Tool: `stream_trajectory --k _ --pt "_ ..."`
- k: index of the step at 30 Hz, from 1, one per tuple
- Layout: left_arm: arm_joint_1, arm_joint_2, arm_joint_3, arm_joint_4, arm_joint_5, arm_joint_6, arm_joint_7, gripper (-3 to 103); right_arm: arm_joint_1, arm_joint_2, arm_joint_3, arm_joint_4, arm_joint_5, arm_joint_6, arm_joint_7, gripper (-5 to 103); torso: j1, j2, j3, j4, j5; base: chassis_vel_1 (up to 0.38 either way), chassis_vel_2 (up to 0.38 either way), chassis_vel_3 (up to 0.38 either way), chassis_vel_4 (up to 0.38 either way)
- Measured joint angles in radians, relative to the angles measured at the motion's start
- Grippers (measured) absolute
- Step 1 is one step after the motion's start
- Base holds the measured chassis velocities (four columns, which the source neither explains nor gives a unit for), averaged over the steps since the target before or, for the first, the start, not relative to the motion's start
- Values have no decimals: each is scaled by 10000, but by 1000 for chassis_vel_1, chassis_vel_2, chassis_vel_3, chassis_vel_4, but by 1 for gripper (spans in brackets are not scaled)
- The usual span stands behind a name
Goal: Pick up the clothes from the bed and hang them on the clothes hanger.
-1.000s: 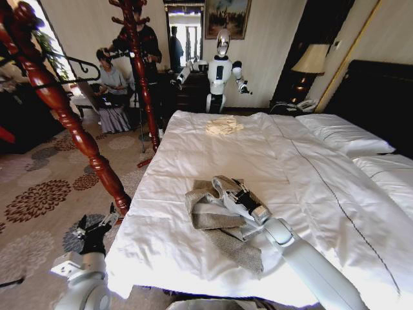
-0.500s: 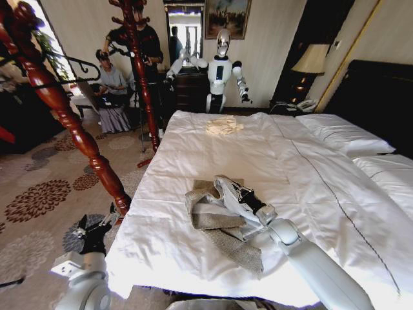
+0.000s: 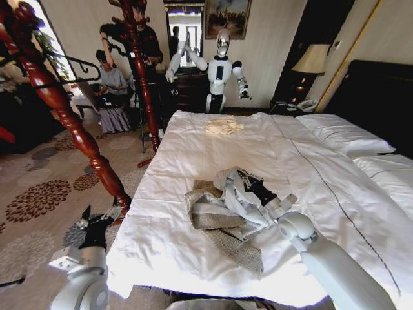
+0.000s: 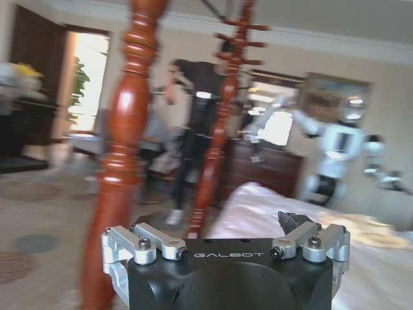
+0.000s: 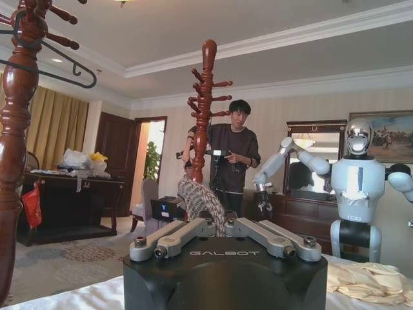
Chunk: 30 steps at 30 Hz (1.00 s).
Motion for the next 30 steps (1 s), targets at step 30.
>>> stream_trajectory --k 30 --pt "-5059 5943 6102 3656 -1435 -318 3332 100 -1203 -242 726 -14 -384 8 36 1 0 0 1 0 3 0 0 0 0"
